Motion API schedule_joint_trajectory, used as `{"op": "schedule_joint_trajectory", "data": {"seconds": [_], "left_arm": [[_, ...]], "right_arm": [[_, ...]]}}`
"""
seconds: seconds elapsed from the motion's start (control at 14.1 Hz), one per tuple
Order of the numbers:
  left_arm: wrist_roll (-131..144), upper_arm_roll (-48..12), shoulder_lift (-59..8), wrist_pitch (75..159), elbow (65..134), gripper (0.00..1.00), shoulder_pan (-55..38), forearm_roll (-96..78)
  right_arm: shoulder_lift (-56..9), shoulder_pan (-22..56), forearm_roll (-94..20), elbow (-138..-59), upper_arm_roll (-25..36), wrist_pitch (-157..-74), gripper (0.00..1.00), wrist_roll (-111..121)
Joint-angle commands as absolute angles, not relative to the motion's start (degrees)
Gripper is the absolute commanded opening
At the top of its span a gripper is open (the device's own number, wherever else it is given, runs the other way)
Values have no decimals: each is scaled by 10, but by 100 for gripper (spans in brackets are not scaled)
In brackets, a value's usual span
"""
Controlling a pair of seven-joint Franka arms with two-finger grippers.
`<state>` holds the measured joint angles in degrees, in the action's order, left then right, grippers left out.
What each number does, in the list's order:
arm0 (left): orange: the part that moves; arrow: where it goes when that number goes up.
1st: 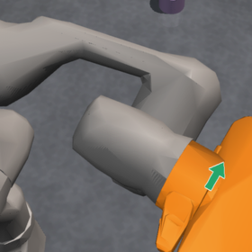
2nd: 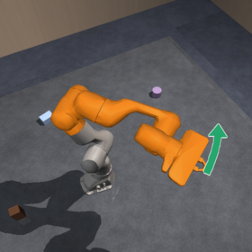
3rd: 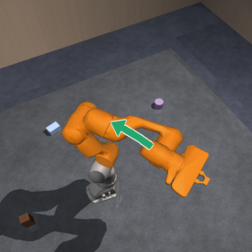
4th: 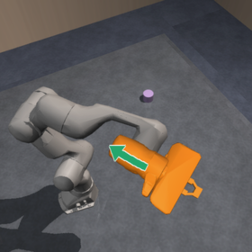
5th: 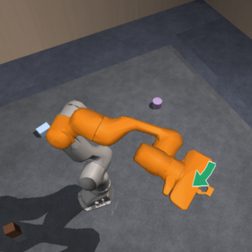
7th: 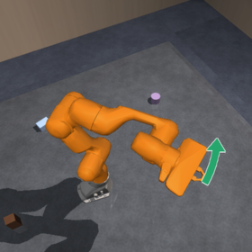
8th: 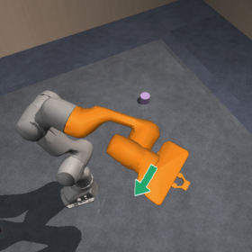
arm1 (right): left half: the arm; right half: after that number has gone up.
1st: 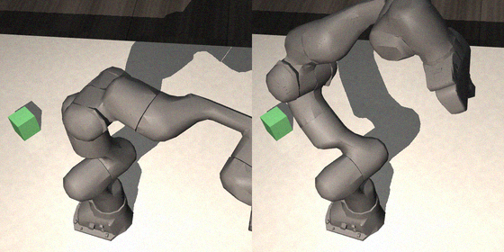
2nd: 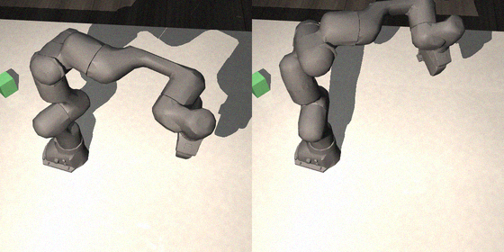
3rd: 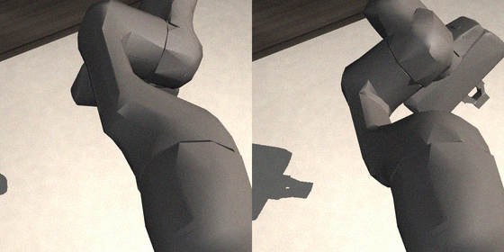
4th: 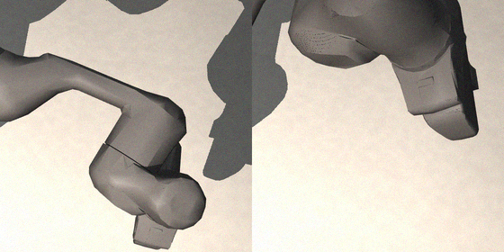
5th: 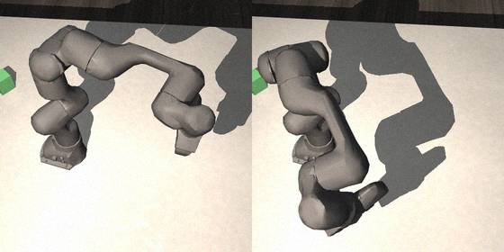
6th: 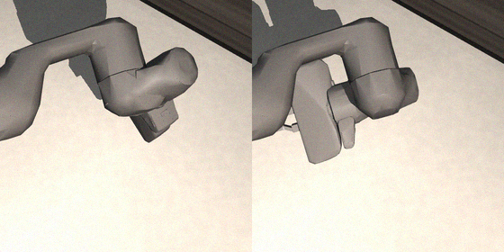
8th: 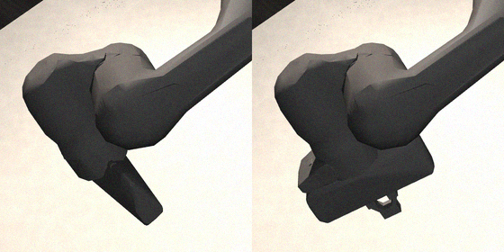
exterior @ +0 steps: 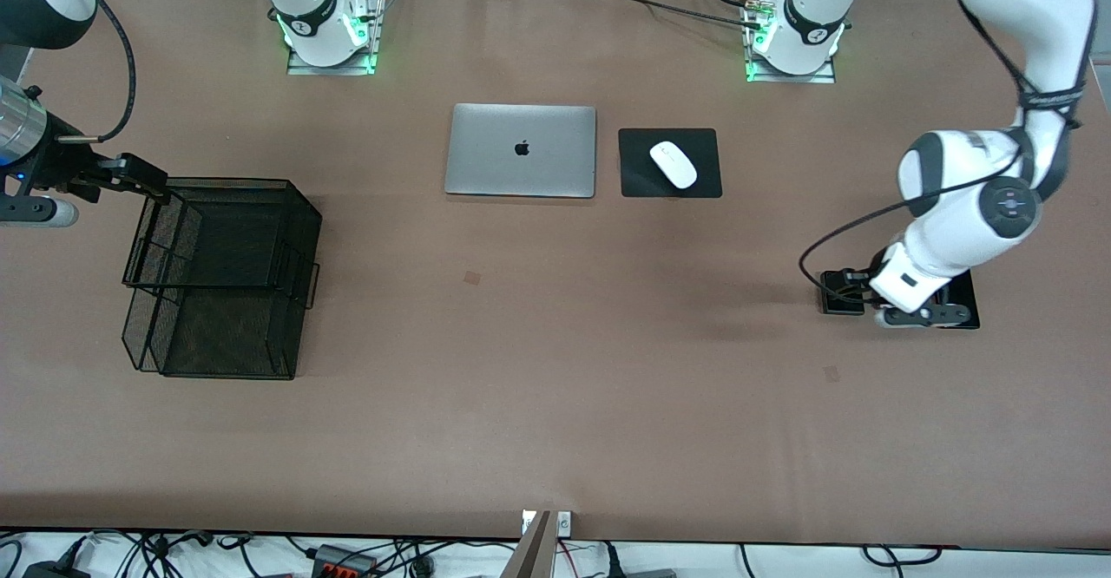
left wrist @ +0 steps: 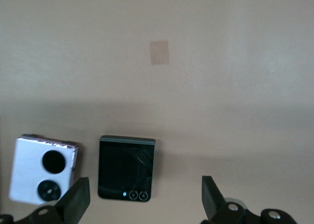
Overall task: Place phones with both arms
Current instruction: 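Reach the left gripper to the black flip phone and grasp it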
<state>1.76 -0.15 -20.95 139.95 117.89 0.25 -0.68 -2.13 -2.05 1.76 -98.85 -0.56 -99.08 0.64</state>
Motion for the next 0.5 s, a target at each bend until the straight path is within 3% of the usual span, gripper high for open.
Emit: {"op": "schedule_joint_trajectory", "data": {"seconds": [0.0,0.43], "left_arm": [[-44,-11,-232,1439,1188,100,42,-16],[-67,-29,-281,1505,1196,100,63,-16]], "right_arm": [[-26,-21,8,-981,-8,-984,100,18],[-27,-20,8,-986,-10,-980,100,11]]}}
